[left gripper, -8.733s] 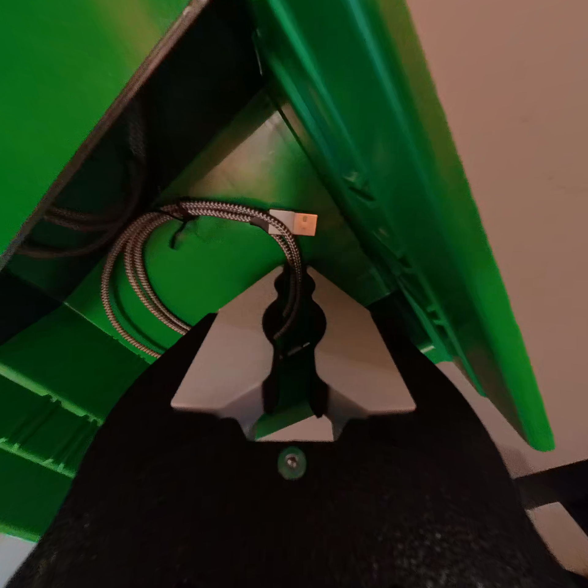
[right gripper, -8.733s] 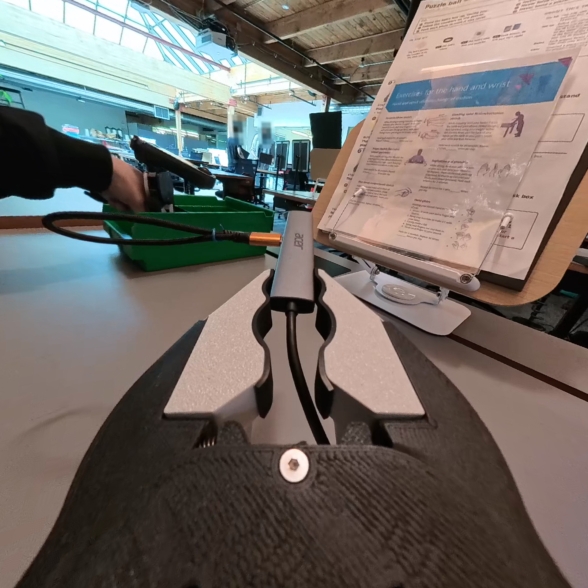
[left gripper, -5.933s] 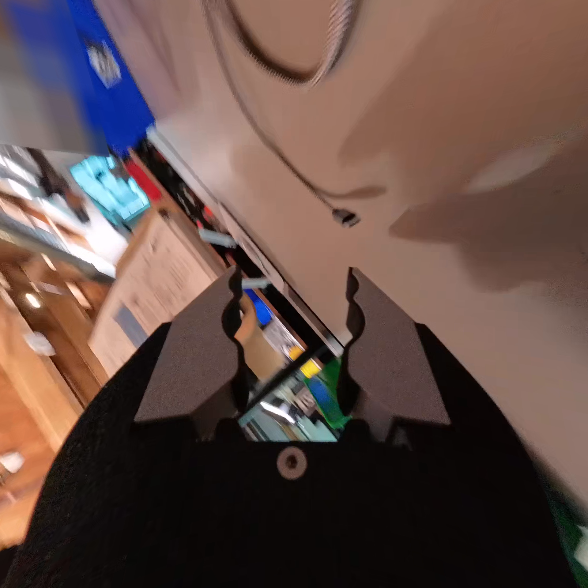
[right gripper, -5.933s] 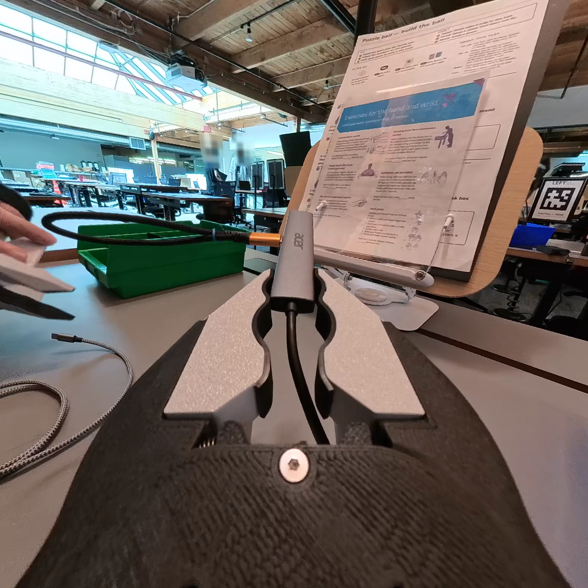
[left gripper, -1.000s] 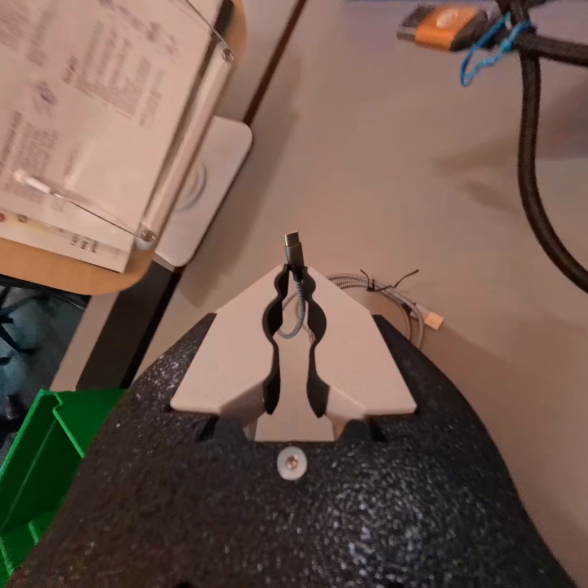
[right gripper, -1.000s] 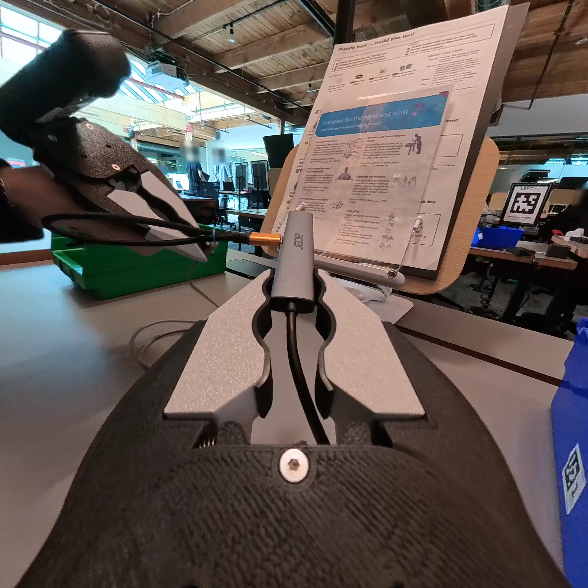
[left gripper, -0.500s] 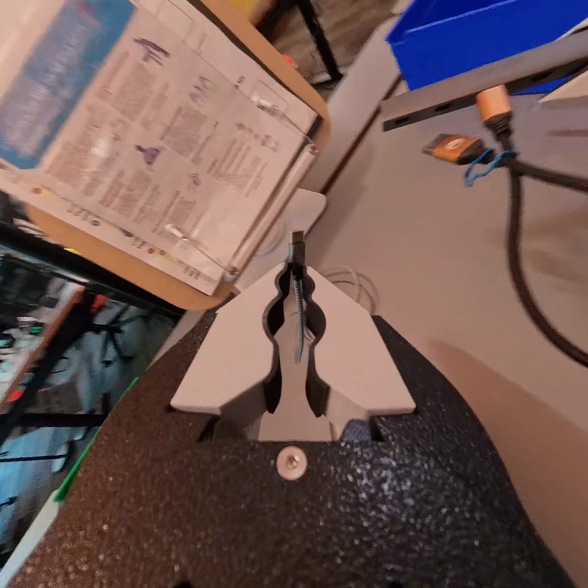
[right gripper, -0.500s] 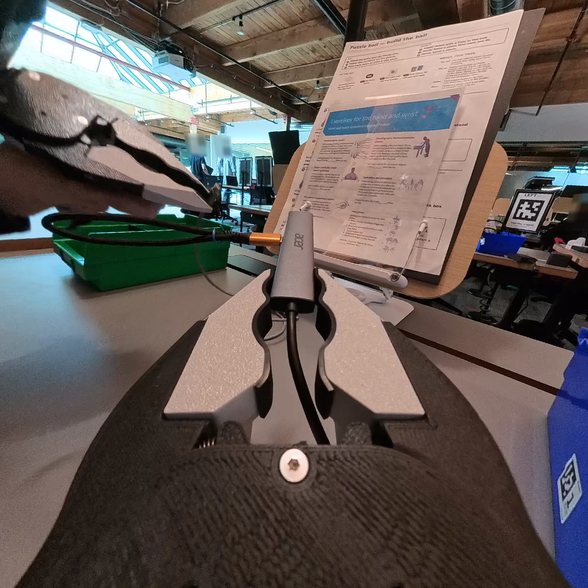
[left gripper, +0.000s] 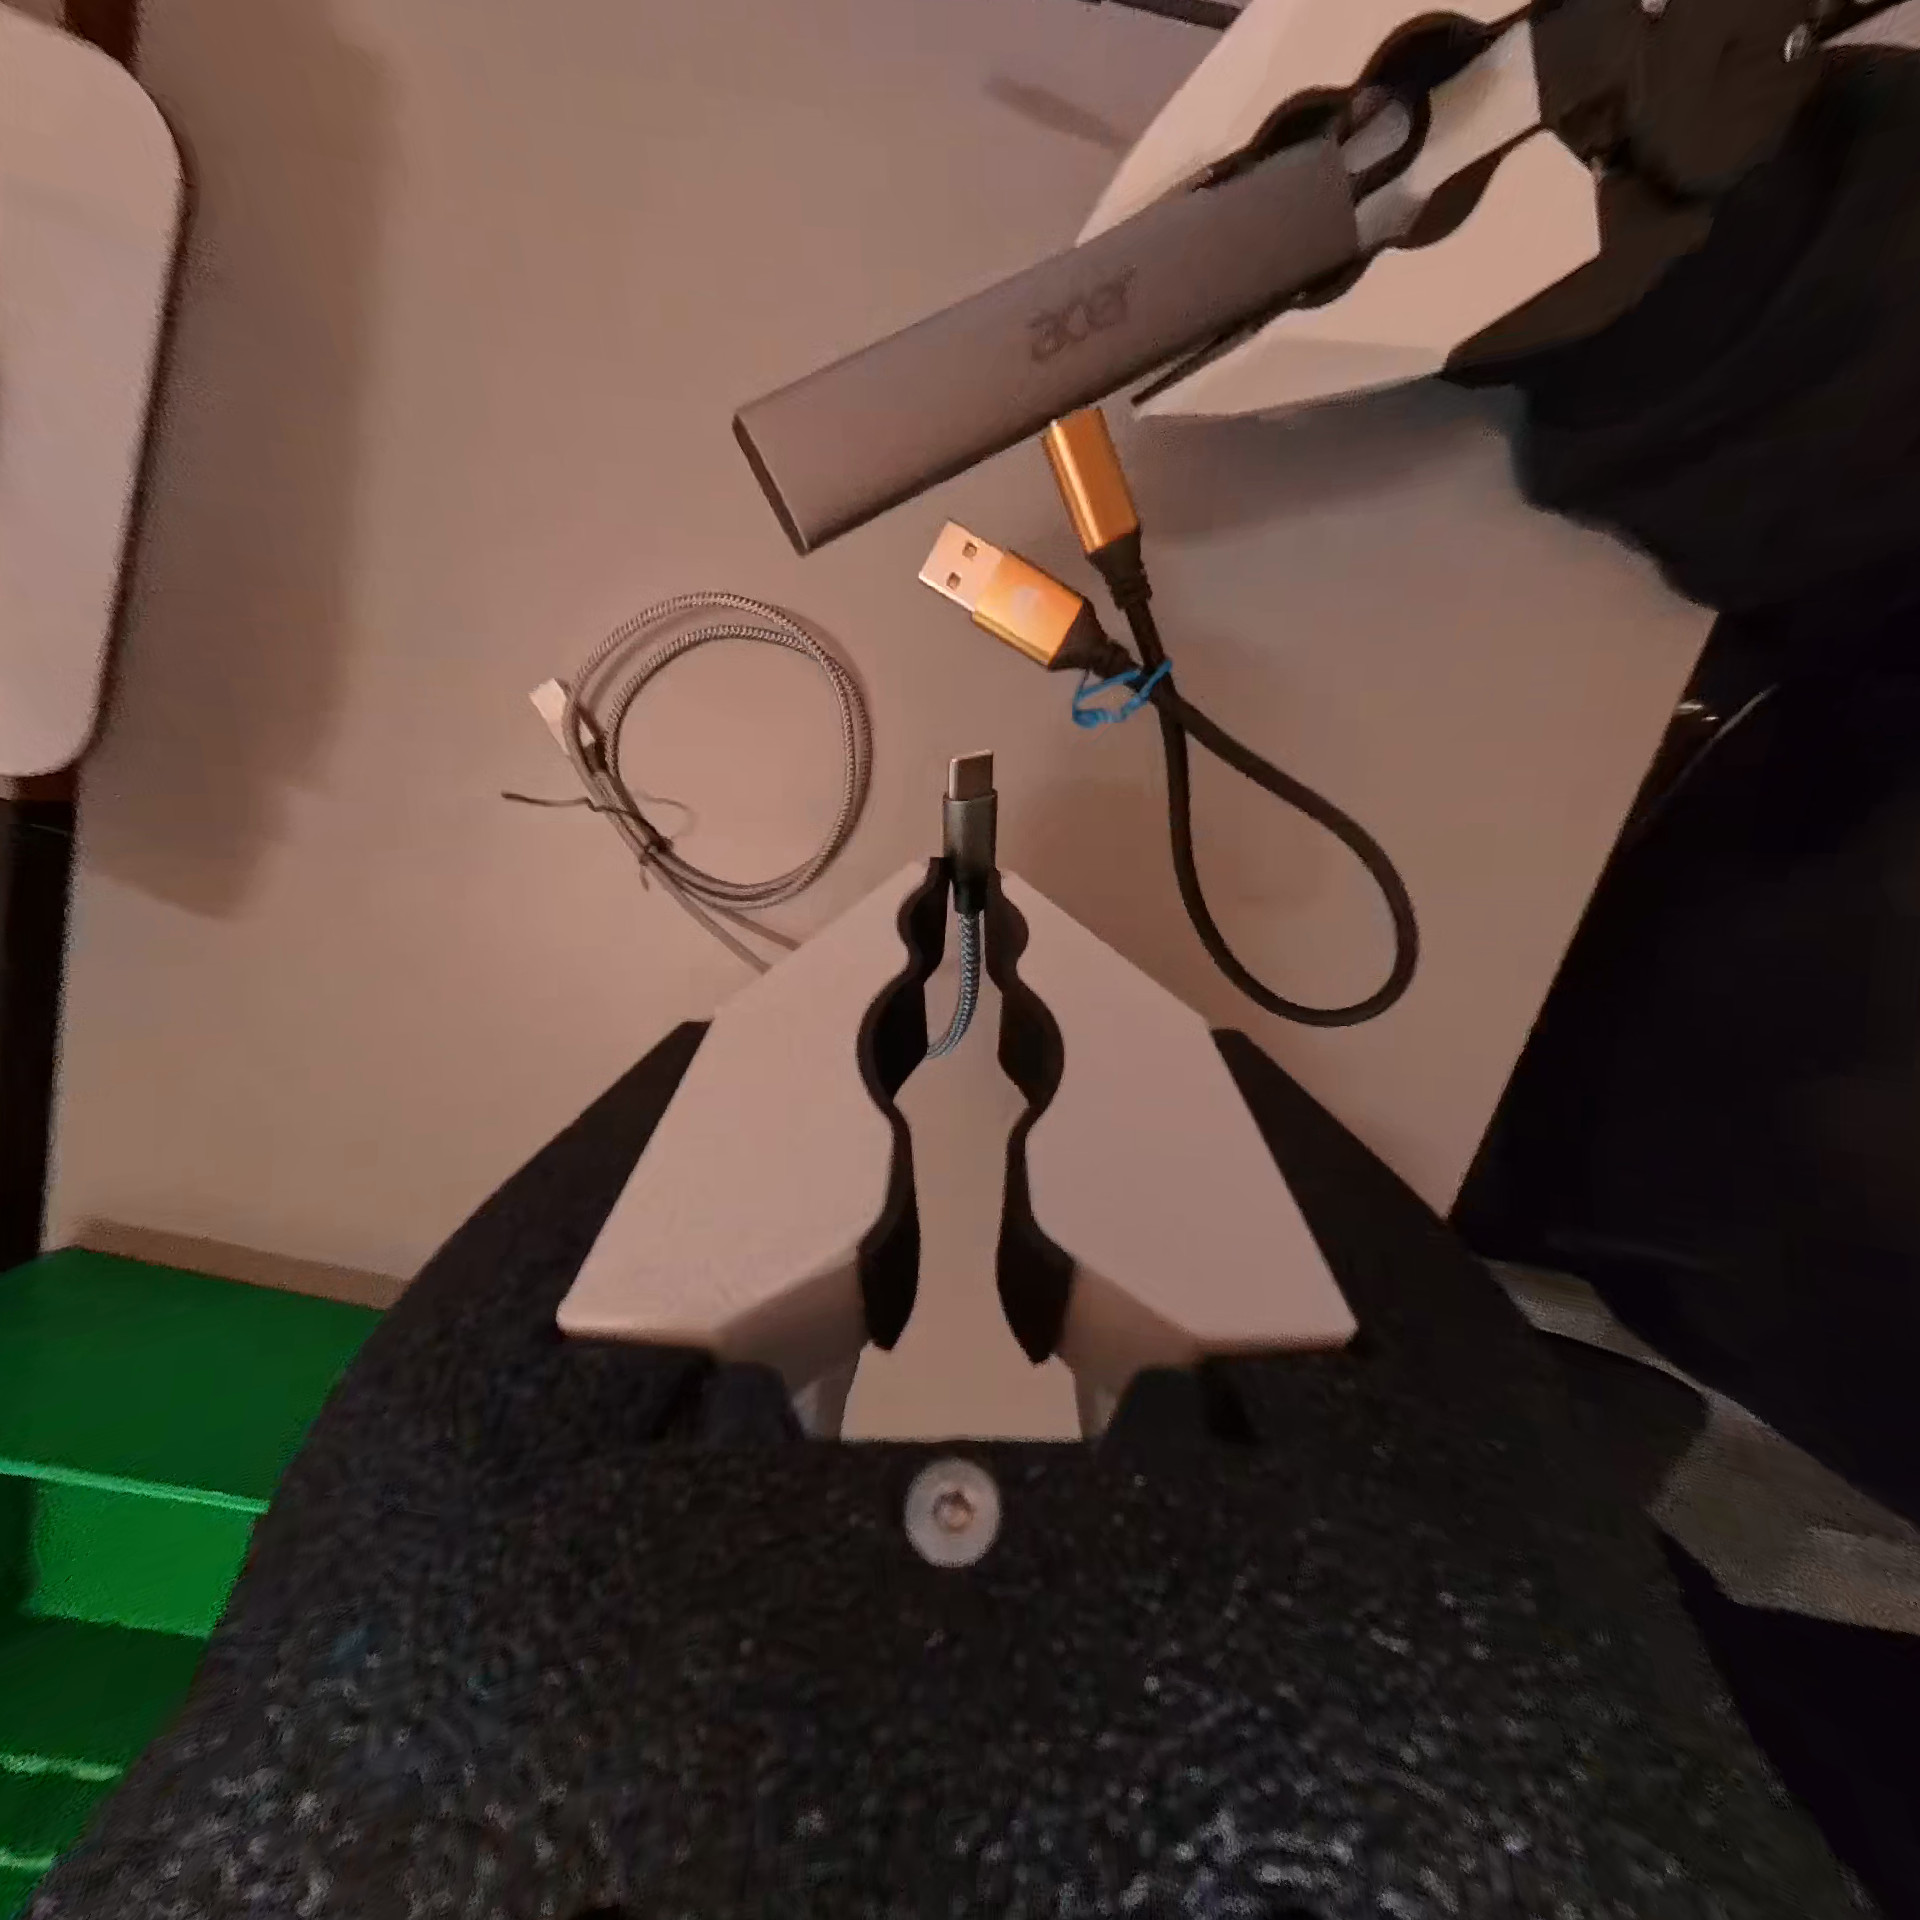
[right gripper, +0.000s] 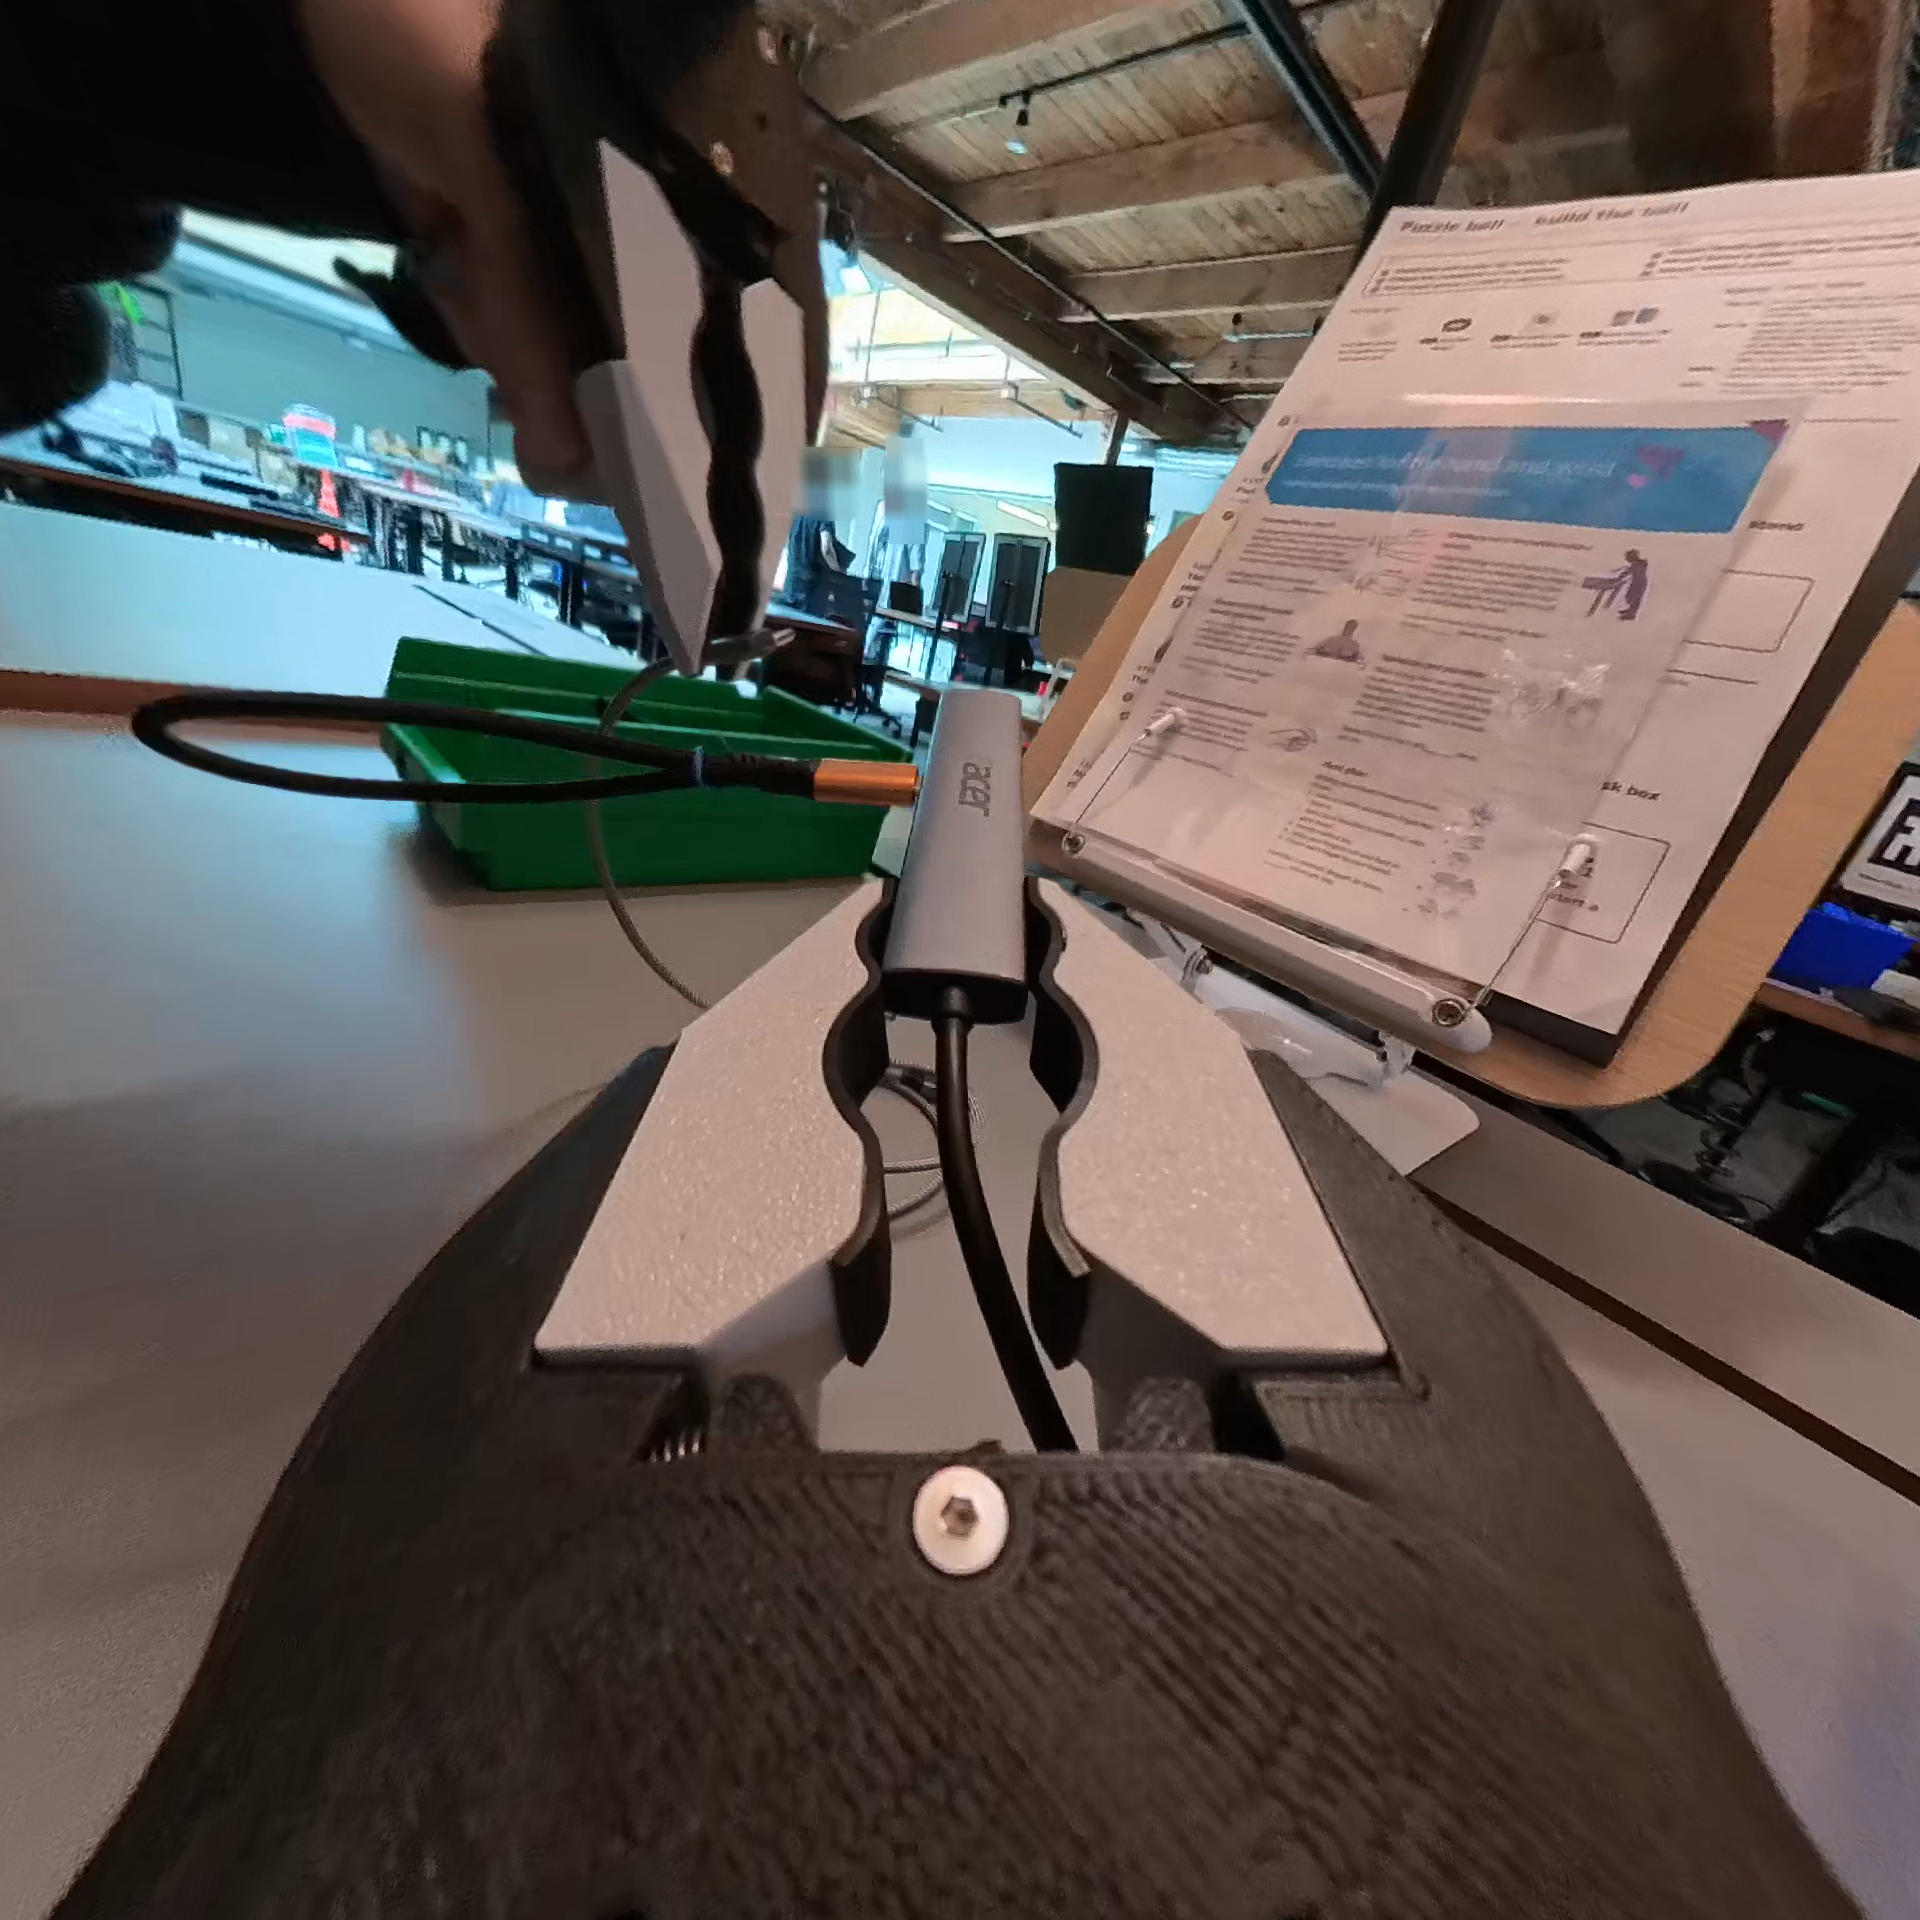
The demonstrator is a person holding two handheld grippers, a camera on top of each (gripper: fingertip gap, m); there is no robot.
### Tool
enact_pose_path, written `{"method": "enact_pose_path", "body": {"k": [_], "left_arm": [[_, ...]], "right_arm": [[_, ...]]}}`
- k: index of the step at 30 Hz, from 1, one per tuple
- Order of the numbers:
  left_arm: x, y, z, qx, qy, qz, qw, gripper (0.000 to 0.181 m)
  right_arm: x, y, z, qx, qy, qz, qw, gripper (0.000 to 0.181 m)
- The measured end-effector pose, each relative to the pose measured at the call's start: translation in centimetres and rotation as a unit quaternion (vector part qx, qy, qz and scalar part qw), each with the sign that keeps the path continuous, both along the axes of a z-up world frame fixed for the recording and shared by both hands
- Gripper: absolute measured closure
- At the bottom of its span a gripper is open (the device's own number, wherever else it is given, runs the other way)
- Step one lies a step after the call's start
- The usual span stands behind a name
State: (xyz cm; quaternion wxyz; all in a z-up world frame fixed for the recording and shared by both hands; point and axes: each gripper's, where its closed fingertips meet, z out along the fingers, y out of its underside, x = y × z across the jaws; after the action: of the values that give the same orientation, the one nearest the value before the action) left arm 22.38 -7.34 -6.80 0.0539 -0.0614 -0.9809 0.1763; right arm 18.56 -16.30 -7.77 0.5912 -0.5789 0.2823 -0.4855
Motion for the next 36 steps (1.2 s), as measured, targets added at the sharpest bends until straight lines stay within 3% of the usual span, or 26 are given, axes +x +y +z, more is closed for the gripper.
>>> {"method": "enact_pose_path", "body": {"k": [1, 11, 36], "left_arm": [[0.1, -0.2, -0.2, 0.009, 0.014, 0.008, 1.0, 0.177], [0.4, -2.4, -3.1, 0.015, 0.086, 0.062, 0.994, 0.177], [2.3, -3.3, -3.9, -0.003, 0.066, 0.107, 0.992, 0.177]], "right_arm": [[0.2, 0.2, -0.3, -0.007, 0.006, -0.002, 1.0, 0.159], [0.9, 0.8, -1.6, -0.015, 0.03, -0.002, 0.999, 0.159], [1.4, 0.7, -2.2, -0.036, 0.037, -0.038, 0.998, 0.159]]}}
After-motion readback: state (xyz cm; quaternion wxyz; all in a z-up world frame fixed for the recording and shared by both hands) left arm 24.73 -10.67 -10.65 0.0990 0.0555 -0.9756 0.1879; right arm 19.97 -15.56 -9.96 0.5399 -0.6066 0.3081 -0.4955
